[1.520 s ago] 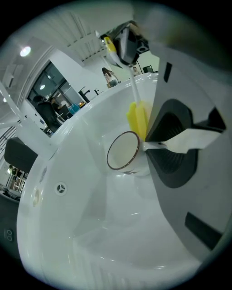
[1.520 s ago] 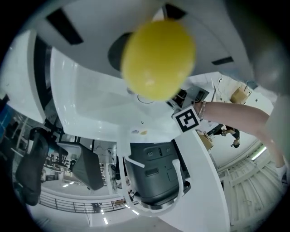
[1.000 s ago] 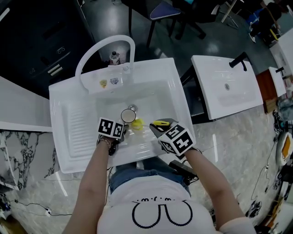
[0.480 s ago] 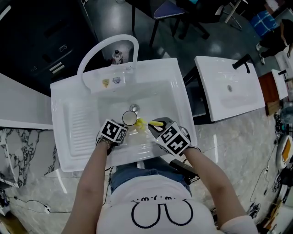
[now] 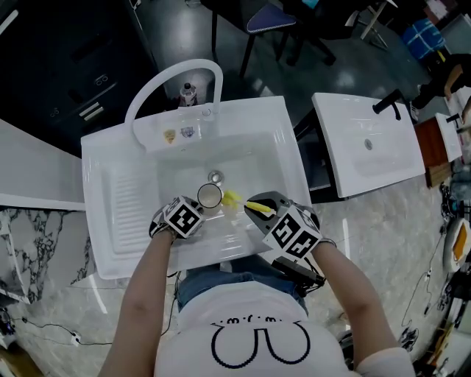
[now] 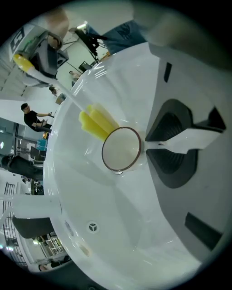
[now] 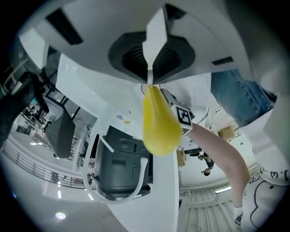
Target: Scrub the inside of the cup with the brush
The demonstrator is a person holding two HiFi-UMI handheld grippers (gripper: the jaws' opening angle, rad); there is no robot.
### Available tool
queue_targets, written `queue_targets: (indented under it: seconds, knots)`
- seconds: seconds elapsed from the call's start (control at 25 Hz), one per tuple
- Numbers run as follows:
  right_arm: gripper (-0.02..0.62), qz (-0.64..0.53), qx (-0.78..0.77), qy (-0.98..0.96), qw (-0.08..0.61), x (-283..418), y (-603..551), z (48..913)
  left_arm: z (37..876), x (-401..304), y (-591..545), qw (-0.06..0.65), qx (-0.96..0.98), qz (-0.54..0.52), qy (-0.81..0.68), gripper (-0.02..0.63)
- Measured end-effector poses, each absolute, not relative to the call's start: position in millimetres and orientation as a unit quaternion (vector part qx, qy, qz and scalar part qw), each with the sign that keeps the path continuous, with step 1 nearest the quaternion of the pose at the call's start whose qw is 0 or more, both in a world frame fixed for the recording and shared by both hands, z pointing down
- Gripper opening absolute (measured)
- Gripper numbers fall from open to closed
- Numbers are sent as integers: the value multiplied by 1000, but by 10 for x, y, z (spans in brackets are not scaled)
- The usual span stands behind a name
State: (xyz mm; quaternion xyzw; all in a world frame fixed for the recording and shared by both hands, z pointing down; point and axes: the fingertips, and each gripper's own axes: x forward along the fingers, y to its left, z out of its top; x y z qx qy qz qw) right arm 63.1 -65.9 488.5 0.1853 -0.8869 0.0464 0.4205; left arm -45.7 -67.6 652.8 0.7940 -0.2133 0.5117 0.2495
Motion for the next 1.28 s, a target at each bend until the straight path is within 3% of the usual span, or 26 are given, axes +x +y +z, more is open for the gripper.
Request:
queue_targets:
  seconds: [0.4, 1.0, 1.28]
  knots:
    - [38, 27, 140, -880, 453, 477, -618, 5395, 6506, -400, -650, 138, 797, 557, -187, 63]
    - [40, 87, 227, -895, 374, 820, -832, 4952, 6518, -415, -646, 93, 791, 578, -180, 63]
    - [38, 89, 232, -888, 387, 660, -887, 5198, 6526, -411, -631, 82, 789, 583, -177, 63]
